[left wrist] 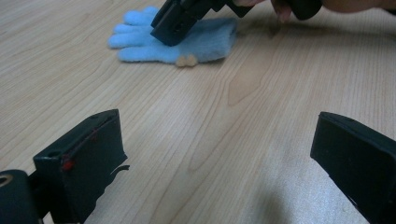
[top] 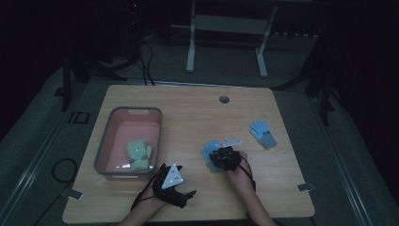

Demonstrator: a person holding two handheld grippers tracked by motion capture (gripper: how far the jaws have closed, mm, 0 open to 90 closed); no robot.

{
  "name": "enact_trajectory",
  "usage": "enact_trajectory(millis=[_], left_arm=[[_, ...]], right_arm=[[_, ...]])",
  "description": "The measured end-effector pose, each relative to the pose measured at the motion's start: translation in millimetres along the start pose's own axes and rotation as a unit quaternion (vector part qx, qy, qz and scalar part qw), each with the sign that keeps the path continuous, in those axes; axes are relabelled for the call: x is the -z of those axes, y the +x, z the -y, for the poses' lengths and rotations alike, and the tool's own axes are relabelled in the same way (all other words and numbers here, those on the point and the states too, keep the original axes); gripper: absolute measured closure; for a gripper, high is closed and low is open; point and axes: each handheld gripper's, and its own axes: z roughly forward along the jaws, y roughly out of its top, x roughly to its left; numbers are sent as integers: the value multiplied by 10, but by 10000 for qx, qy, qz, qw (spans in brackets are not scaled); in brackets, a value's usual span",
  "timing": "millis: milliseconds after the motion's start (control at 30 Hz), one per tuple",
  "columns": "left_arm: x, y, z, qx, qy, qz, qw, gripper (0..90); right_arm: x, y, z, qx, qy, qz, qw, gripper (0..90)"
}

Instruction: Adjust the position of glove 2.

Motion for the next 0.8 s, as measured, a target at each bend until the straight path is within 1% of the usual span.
enact_trajectory(millis=[67, 133, 200, 300, 333, 367, 433, 500, 533, 633, 667, 700, 800], left_arm=[[-2, 0, 2, -21, 20, -7, 10000, 30], [-5, -2, 1, -29, 27, -9, 10000, 29], [-4, 0, 0, -25, 25, -6, 10000, 30], [-1, 5, 1, -23, 21, -8, 10000, 30], [-2, 6, 1, -24, 21, -1, 10000, 30], [-3, 4, 1, -29, 24, -5, 10000, 30], [-2, -1, 0, -46, 31, -10, 10000, 30], [-2, -2, -1, -43, 20, -5, 10000, 29], [-1, -1, -1, -44, 26, -10, 10000, 30], [5, 0, -2, -35, 9, -5, 10000, 30], [6, 1, -1, -29, 7, -3, 10000, 30], [6, 4, 0, -28, 10, 2, 10000, 30], [3, 8, 3, -44, 36, -2, 10000, 30]], right_arm=[[0, 0, 25, -87, -85, 31, 9999, 849], [-1, 20, 34, -159, -153, 141, 9997, 873], [13, 58, 19, -296, -186, 312, 9989, 884], [87, 115, -34, -485, -299, 530, 9970, 887], [112, 125, -51, -581, -331, 582, 9961, 887], [125, 132, -66, -667, -326, 566, 9956, 887], [142, 160, -79, -807, -312, 690, 9939, 887], [125, 184, -80, -920, -257, 721, 9928, 887], [103, 194, -79, -934, -223, 736, 9927, 886], [17, 209, -58, -893, -112, 639, 9939, 871], [-8, 206, -45, -882, -65, 602, 9943, 854], [-24, 197, -37, -882, -69, 534, 9946, 818], [-10, 184, -49, -888, -64, 455, 9950, 752]])
